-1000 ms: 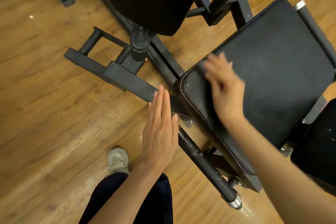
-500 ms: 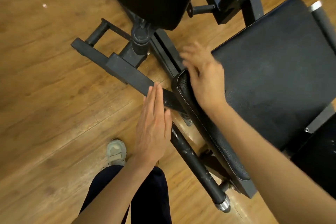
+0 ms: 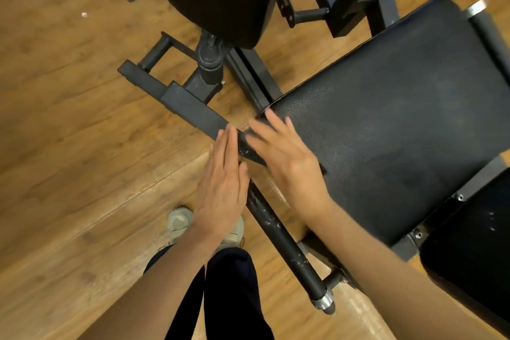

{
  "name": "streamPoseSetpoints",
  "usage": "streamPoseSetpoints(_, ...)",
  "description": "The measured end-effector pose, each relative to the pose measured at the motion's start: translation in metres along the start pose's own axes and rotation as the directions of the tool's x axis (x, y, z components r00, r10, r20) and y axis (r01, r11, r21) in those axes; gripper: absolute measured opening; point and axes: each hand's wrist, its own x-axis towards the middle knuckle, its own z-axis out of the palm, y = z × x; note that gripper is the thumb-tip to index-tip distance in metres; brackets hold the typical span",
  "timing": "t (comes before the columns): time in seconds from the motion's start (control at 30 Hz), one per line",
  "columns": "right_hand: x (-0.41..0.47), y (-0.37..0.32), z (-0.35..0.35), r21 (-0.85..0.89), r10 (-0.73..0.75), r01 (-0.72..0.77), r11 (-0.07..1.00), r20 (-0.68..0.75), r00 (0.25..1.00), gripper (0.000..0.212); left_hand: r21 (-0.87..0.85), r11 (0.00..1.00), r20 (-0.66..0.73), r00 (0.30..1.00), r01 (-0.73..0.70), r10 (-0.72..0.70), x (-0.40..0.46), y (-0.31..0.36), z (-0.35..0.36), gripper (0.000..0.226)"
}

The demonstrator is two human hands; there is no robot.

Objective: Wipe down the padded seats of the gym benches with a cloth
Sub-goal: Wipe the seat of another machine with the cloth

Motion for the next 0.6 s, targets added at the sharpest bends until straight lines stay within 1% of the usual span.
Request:
streamPoseSetpoints(0.07, -0.066, 0.001, -0.019, -0.026, 0.025, -0.023, 0.999, 0.051, 0.998, 0.045, 0.003, 1.0, 0.009, 1.0, 0.014, -0.014, -0.001, 0.003, -0.003, 0.058)
streamPoseSetpoints(0.17, -0.141, -0.001, -0.033, -0.133, 0.071, -0.058, 0.989, 0.09, 0.993, 0.076, -0.002, 0.997, 0.047, 0.996, 0.071, -0.071, -0.002, 0.009, -0.011, 0.058)
streamPoseSetpoints(0.2, -0.152, -0.002, -0.034, -0.133, 0.098, -0.083, 0.988, 0.107, 0.989, 0.083, 0.005, 0.996, 0.064, 0.994, 0.086, -0.086, -0.002, 0.011, -0.013, 0.058)
streamPoseSetpoints(0.27, -0.154, -0.004, -0.036, -0.067, 0.143, -0.134, 0.989, 0.142, 0.979, 0.087, 0.025, 0.994, 0.105, 0.988, 0.108, -0.11, -0.002, 0.014, -0.019, 0.058)
streamPoseSetpoints(0.33, -0.149, -0.008, -0.041, -0.022, 0.174, -0.173, 0.985, 0.167, 0.97, 0.082, 0.044, 0.99, 0.17, 0.975, 0.137, -0.142, -0.005, 0.017, -0.028, 0.06)
streamPoseSetpoints(0.43, -0.136, -0.015, -0.052, 0.027, 0.222, -0.232, 0.972, 0.203, 0.954, 0.071, 0.085, 0.982, 0.232, 0.955, 0.171, -0.186, -0.02, 0.017, -0.045, 0.065)
streamPoseSetpoints(0.47, -0.129, -0.019, -0.058, 0.035, 0.244, -0.257, 0.966, 0.211, 0.947, 0.065, 0.093, 0.981, 0.244, 0.951, 0.172, -0.19, -0.028, 0.016, -0.051, 0.064)
streamPoseSetpoints(0.53, -0.111, -0.031, -0.066, 0.053, 0.269, -0.283, 0.958, 0.186, 0.945, 0.042, 0.106, 0.977, 0.262, 0.943, 0.185, -0.207, -0.048, 0.009, -0.065, 0.058)
streamPoseSetpoints(0.57, -0.099, -0.038, -0.069, 0.065, 0.275, -0.29, 0.955, 0.181, 0.944, 0.034, 0.114, 0.972, 0.261, 0.938, 0.205, -0.228, -0.059, 0.005, -0.072, 0.055)
streamPoseSetpoints(0.6, -0.088, -0.046, -0.071, 0.084, 0.275, -0.294, 0.952, 0.183, 0.944, 0.035, 0.118, 0.966, 0.252, 0.934, 0.23, -0.253, -0.071, 0.0, -0.079, 0.053)
